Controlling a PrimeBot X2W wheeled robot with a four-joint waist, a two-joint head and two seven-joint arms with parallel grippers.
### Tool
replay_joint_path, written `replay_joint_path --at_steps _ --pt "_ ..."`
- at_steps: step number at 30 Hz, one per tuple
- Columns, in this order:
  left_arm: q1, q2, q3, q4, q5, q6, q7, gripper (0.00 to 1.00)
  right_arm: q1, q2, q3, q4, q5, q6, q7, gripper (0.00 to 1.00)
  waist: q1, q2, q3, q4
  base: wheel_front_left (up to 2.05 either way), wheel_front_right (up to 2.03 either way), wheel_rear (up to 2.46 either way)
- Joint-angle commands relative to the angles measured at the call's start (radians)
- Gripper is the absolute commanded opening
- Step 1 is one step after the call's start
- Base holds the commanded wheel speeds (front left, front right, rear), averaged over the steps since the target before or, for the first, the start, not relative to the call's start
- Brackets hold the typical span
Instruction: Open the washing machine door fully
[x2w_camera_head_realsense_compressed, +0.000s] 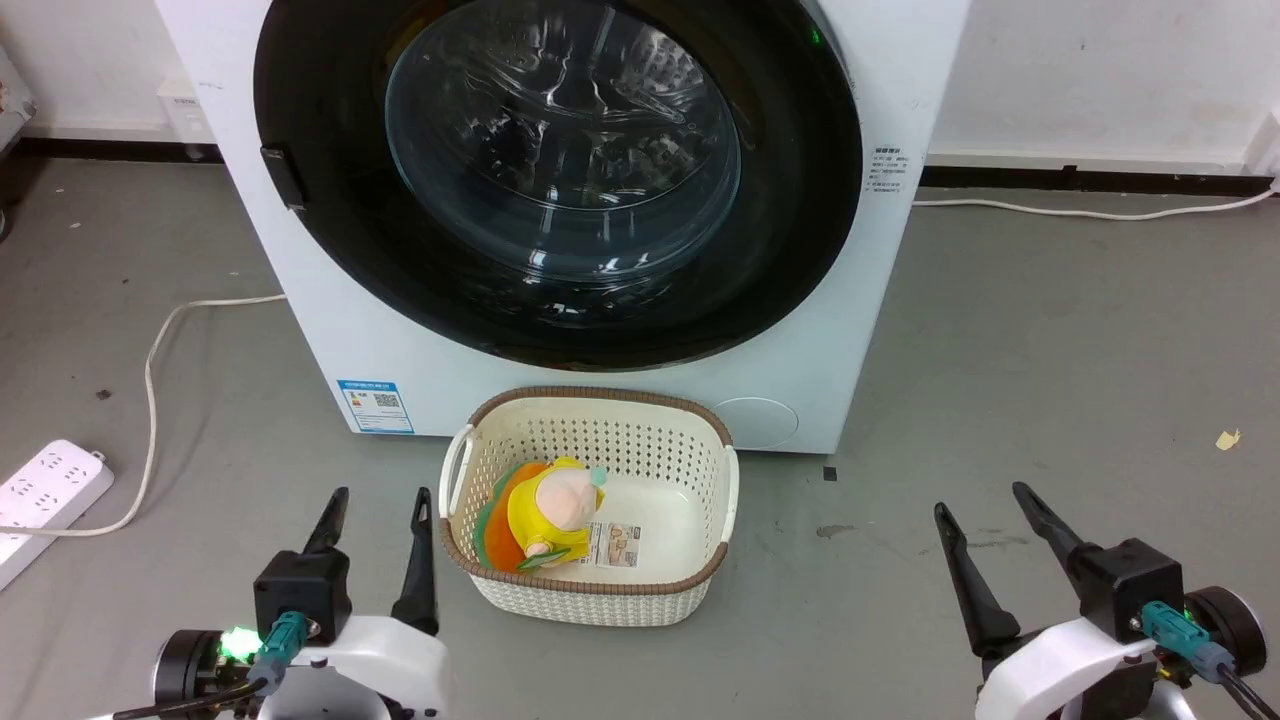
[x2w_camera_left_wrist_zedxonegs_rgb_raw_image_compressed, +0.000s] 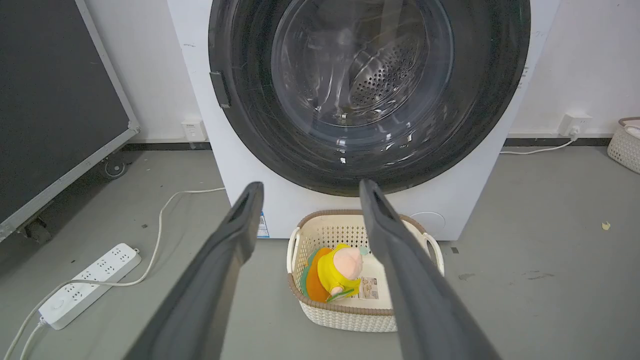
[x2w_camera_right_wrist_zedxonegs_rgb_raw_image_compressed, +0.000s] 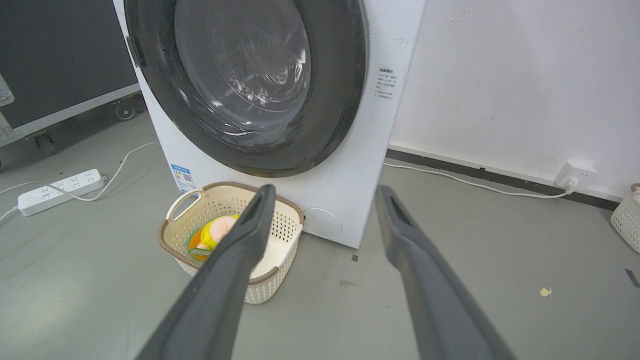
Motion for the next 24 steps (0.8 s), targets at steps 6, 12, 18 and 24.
replay_joint_path --at_steps 6,12,18,24 --pt "0.001 0.000 -0.011 0.003 -0.001 0.004 -0.015 1.00 0.000 0.000 0.001 0.002 0.015 0.000 -0.015 1.00 0.0000 0.0000 0.000 -0.001 0.00 0.00 0.00" --pt "0.001 0.000 -0.020 0.005 -0.001 0.007 -0.028 1.00 0.000 0.001 -0.005 0.001 0.030 0.000 -0.028 1.00 0.0000 0.0000 0.003 -0.001 0.00 0.00 0.00" --pt "-0.006 0.001 -0.031 0.002 -0.003 0.011 -0.040 1.00 -0.012 0.000 -0.005 -0.007 0.030 0.000 -0.040 1.00 0.0000 0.0000 0.021 0.003 0.00 0.00 0.00" --pt "-0.018 0.001 -0.044 -0.002 -0.004 0.015 -0.053 1.00 -0.044 -0.013 0.000 -0.005 0.045 0.000 -0.053 1.00 0.0000 0.0000 0.048 0.008 0.00 0.00 0.00"
